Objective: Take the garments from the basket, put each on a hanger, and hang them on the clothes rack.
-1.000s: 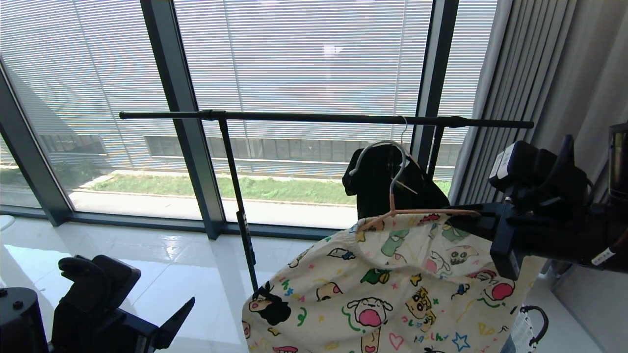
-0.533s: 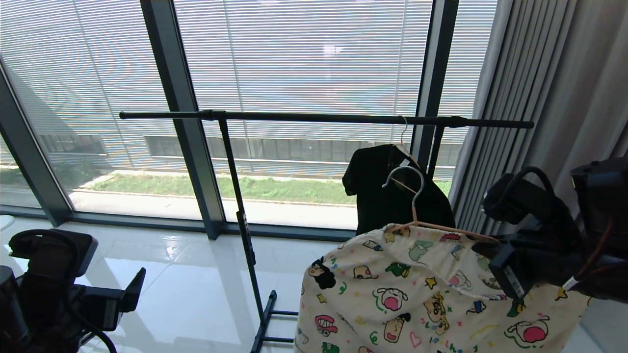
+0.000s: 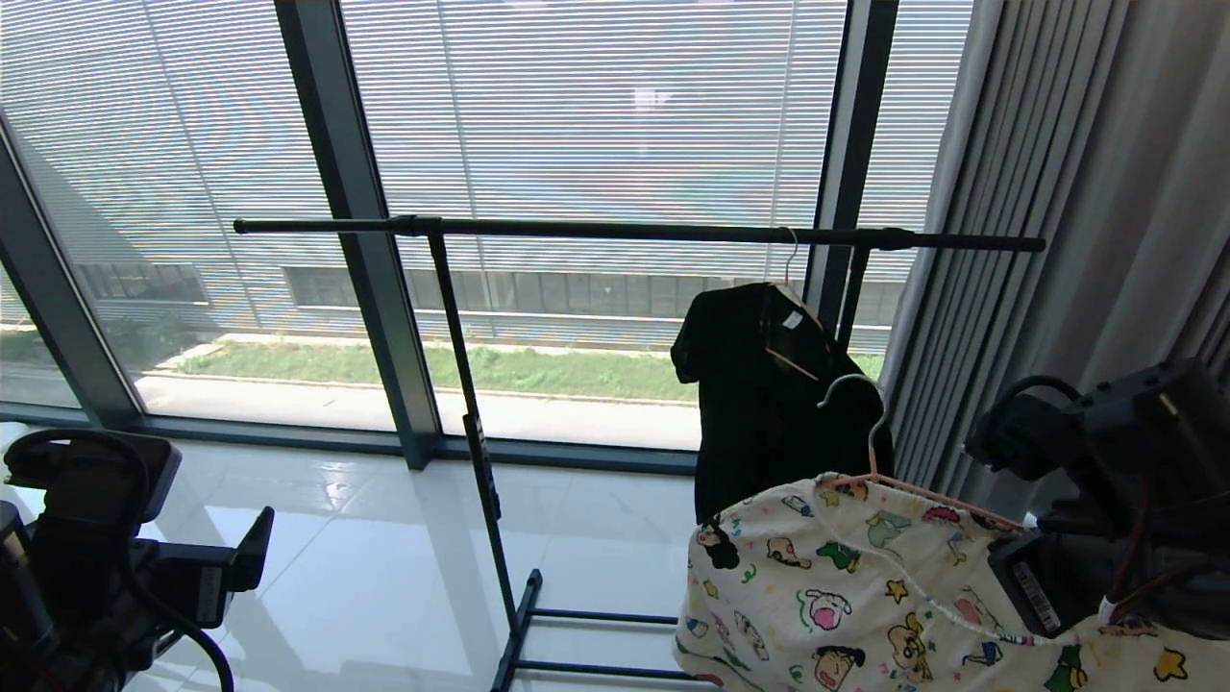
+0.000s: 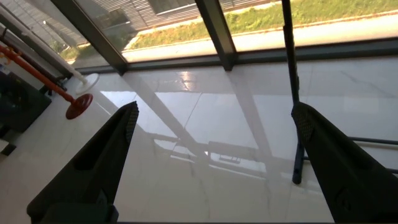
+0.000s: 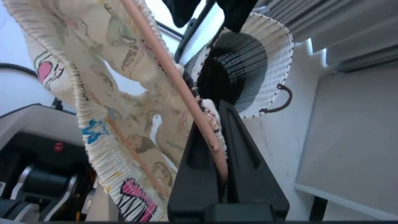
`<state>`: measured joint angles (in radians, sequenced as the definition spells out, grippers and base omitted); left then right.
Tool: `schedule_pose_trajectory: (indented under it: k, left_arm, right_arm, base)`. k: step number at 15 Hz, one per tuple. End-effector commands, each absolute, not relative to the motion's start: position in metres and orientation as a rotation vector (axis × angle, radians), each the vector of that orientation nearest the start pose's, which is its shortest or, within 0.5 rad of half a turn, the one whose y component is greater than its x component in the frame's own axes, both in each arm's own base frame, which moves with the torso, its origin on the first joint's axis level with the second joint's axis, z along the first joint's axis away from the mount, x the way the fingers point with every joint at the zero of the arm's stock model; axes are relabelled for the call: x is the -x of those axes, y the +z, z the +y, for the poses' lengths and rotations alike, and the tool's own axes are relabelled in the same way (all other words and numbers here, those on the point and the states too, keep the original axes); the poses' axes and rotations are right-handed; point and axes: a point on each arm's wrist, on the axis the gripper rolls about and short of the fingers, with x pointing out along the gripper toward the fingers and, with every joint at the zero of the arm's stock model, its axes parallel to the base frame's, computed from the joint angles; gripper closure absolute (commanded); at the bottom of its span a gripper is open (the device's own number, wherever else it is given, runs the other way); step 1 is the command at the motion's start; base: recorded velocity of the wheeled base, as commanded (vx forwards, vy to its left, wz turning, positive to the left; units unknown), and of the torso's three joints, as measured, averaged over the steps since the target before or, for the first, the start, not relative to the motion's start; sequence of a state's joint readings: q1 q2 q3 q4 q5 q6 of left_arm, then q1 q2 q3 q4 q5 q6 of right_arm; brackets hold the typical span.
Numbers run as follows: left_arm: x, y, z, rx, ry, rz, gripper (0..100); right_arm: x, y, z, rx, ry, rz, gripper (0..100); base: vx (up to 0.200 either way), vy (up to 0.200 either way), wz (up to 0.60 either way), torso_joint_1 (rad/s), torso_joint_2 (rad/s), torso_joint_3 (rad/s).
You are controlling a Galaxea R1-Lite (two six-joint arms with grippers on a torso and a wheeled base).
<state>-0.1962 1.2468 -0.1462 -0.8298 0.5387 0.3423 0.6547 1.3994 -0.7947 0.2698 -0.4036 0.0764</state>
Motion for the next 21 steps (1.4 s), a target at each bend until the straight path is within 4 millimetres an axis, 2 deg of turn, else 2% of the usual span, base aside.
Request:
schedule_pose_trajectory:
  k: [1,3,6,8,12,14,17,21]
  left_arm:
    - [-0.146,0.136,-0.017,-0.435,0.294,0.313,0]
    - [-0.146,0.135,-0.018,-0.437,0.290,0.315,0]
    - [-0.146,0.135,-0.018,-0.438,0.285,0.315,0]
    - [-0.146,0.135,-0.019,-0.438,0.281,0.313,0]
    - [-0.146,0.136,-0.020,-0.439,0.274,0.307,0]
    - [-0.146,0.137,-0.020,-0.436,0.270,0.303,0]
    - [-0.145,0.137,-0.024,-0.440,0.245,0.297,0]
    - [-0.145,0.137,-0.027,-0.445,0.222,0.292,0]
  right_arm:
    - [-0.162,0.179,0.114,0.368,0.193,0.791,100]
    - [-0.163,0.176,0.115,0.338,0.180,0.810,100]
    - [-0.177,0.176,0.143,0.089,0.135,0.774,100]
    - [-0.187,0.182,0.153,0.014,0.116,0.761,100]
    - [-0.223,0.196,0.181,-0.121,-0.026,0.657,100]
    - [-0.234,0.202,0.190,-0.125,-0.080,0.597,100]
    - [-0.239,0.216,0.195,-0.157,-0.061,0.542,100]
    - [-0.236,0.223,0.197,-0.139,-0.034,0.527,100]
  base:
    - [0.000,0.000,0.00,0.000,0.00,0.000]
    - [0.000,0.000,0.00,0.000,0.00,0.000]
    - [0.000,0.000,0.00,0.000,0.00,0.000]
    - [0.000,0.000,0.00,0.000,0.00,0.000]
    - [0.000,0.000,0.00,0.000,0.00,0.000]
    - [0.000,0.000,0.00,0.000,0.00,0.000]
    - [0.200,0.000,0.00,0.004,0.00,0.002]
    - [0.200,0.000,0.00,0.002,0.01,-0.004]
